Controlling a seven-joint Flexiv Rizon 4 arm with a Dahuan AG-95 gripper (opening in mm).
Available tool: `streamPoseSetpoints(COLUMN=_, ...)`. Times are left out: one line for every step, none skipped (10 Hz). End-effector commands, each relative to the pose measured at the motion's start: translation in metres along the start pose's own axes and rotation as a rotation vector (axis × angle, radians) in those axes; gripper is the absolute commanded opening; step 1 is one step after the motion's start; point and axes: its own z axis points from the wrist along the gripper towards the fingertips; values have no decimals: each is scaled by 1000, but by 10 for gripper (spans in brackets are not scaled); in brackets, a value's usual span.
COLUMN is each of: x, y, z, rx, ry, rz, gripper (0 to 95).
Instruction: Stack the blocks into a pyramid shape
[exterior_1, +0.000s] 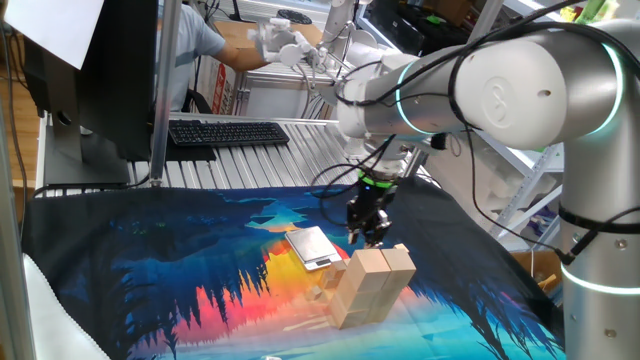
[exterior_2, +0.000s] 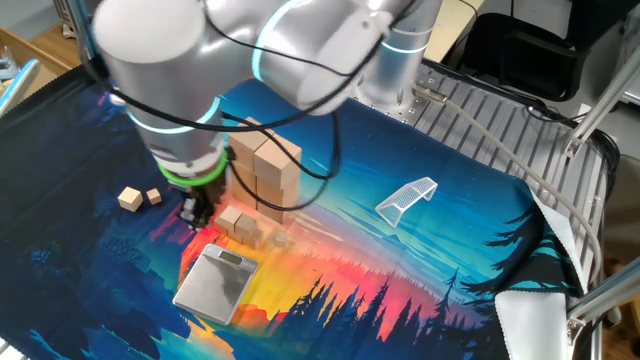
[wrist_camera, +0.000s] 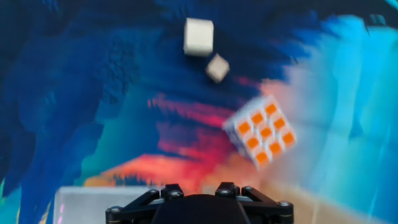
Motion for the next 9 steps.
streamPoseSetpoints(x=-26, y=-5, z=0, rx=-11, ry=-2, rz=-44, gripper=380)
streamPoseSetpoints(x=-33, y=-4, z=-3, rx=-10, ry=-4, rz=-51, gripper=380)
streamPoseSetpoints(x=-36, y=-4, z=-5, rx=-8, ry=-7, rz=-58, gripper=380)
streamPoseSetpoints(x=-40, y=-4, z=-6, rx=-7, ry=-10, rz=-77, gripper=380)
streamPoseSetpoints(x=-48, y=-5, z=-5, rx=-8, ry=-16, rz=-104, gripper=380)
streamPoseSetpoints(x=-55, y=-5, z=-3, rx=-11, ry=-18, rz=-120, gripper=380)
streamPoseSetpoints(x=-69, y=-5, z=1, rx=-15, ry=-18, rz=-151, gripper=380)
streamPoseSetpoints(x=-76, y=-6, z=5, rx=-24, ry=-23, rz=-189, gripper=380)
streamPoseSetpoints(x=-81, y=-10, z=17, rx=-35, ry=-59, rz=-192, gripper=380)
